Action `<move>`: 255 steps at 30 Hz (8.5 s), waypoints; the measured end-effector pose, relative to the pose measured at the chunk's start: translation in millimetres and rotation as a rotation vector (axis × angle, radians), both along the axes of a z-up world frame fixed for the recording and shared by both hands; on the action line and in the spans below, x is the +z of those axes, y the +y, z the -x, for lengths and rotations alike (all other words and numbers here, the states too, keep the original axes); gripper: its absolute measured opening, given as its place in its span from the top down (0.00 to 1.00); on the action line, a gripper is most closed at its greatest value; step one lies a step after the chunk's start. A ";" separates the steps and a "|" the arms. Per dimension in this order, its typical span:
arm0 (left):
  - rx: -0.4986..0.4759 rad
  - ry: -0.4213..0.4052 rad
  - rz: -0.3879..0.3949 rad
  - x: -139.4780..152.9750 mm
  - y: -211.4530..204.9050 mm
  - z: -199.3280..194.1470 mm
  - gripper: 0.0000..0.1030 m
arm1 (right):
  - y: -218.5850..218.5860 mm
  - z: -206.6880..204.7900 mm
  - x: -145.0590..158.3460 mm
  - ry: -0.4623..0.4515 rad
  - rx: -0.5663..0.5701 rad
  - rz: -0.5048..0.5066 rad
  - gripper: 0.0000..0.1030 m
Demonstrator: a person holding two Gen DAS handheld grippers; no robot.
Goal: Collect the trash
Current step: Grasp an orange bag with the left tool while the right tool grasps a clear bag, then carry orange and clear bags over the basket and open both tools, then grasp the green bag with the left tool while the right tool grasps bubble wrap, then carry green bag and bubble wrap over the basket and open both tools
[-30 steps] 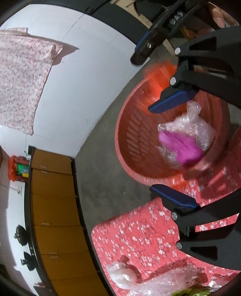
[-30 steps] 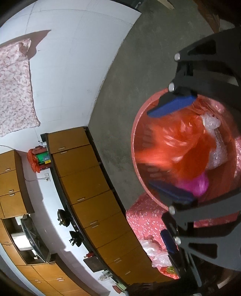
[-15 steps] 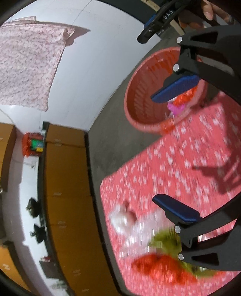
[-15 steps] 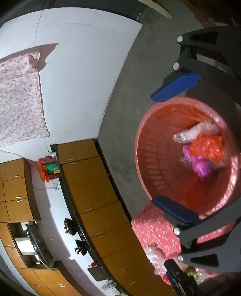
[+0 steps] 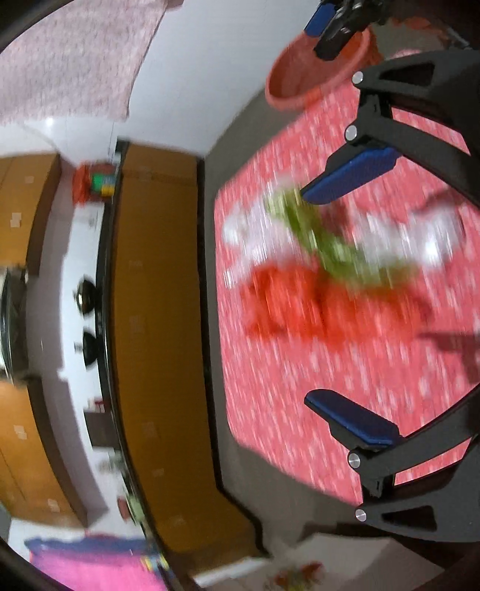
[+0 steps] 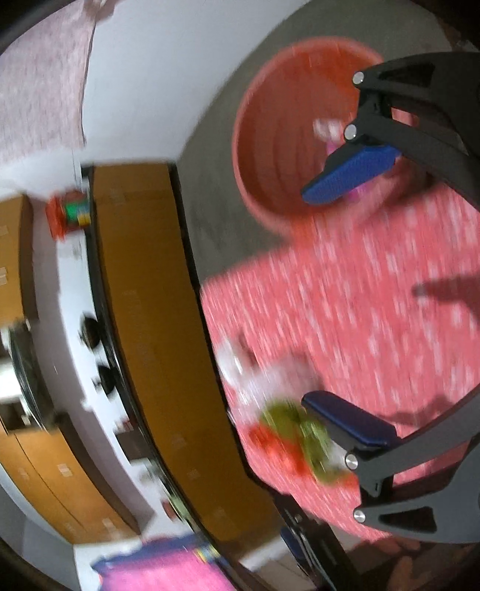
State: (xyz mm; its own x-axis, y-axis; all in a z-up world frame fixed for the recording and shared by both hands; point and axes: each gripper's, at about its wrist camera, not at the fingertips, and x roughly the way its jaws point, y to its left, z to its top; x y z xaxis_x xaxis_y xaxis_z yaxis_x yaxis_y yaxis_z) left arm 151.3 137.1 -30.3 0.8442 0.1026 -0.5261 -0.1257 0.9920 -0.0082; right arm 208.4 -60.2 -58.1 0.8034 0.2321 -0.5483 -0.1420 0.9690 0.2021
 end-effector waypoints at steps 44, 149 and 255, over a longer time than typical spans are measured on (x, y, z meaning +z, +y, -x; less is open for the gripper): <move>-0.031 0.131 0.190 -42.5 29.0 -72.7 0.04 | 34.1 -25.1 -63.2 0.233 0.035 0.144 0.64; -0.729 0.212 0.245 -39.2 -288.4 -118.7 0.56 | -212.9 -35.8 -13.8 0.012 -0.394 0.024 0.64; -0.057 0.170 0.150 -41.8 38.8 -23.7 0.77 | 17.0 -46.5 0.0 0.082 0.104 0.057 0.81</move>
State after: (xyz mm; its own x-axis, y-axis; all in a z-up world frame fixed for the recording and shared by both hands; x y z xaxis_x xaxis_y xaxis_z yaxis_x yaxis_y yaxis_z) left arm 175.0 175.9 -72.1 0.7441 -0.0322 -0.6673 -0.0821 0.9869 -0.1391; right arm 254.9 -43.2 -58.2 0.7289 0.2778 -0.6257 -0.2271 0.9603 0.1618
